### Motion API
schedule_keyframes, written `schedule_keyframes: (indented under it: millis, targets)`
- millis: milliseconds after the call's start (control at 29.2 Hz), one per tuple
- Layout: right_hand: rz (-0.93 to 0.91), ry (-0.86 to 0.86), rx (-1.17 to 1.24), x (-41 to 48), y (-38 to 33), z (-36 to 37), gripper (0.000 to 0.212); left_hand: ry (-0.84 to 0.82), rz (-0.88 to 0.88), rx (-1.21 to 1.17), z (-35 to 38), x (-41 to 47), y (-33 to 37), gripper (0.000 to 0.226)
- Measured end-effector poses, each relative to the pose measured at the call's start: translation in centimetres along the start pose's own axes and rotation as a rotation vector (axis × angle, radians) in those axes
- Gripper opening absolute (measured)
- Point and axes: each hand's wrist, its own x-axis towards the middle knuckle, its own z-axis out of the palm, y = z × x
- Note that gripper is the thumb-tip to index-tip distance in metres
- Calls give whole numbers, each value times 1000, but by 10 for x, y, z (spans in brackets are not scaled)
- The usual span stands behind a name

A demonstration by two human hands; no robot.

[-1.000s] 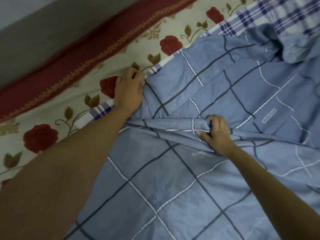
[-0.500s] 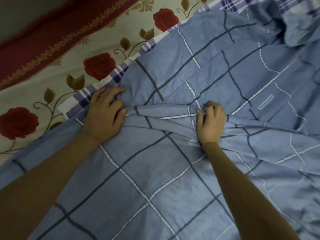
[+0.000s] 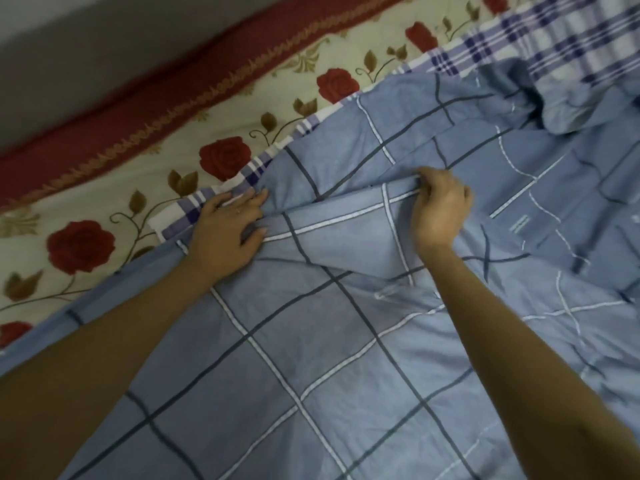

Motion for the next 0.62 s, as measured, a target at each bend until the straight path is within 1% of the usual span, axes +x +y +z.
schedule_keyframes:
  millis: [34, 69, 103, 137, 171, 206, 240, 308, 377, 446, 480, 548, 617]
  targets:
    - [12, -40, 5, 22, -9, 0, 34, 0, -54, -85, -7, 5, 3, 53]
    - [15, -81, 19, 42, -17, 2, 34, 21, -107, -168, -12, 9, 4, 50]
    - [14, -131, 57, 60, -26, 4, 35, 64, -150, -201, -18, 13, 3, 43]
    - [3, -187, 105, 74, -35, 6, 36, 122, -172, -180, -20, 14, 0, 36]
    - [-13, -248, 131, 86, -43, 10, 35, 180, -187, -134, -21, 13, -5, 35]
    - [-39, -309, 117, 95, -49, 14, 34, 218, -201, -94, -20, 10, -10, 39]
    - [-61, -370, 80, 103, -55, 20, 31, 235, -208, -50, -16, 5, -15, 41]
    - [-66, -467, 54, 113, -63, 29, 28, 242, -194, 86, -5, -5, -15, 37]
    - [-47, -491, 103, 121, -70, 45, 21, 248, -219, 180, 5, -4, -17, 30]
    - [6, -458, 236, 121, -77, 57, 20, 245, -225, 207, 8, -1, -17, 29]
    - [-4, -430, 263, 121, -80, 61, 21, 250, -224, 212, 9, -1, -19, 29]
    - [-97, -395, 175, 123, -79, 62, 25, 270, -228, 218, 10, -2, -20, 30]
    - [-133, -423, 82, 126, -73, 66, 28, 275, -239, 204, 11, -1, -18, 29]
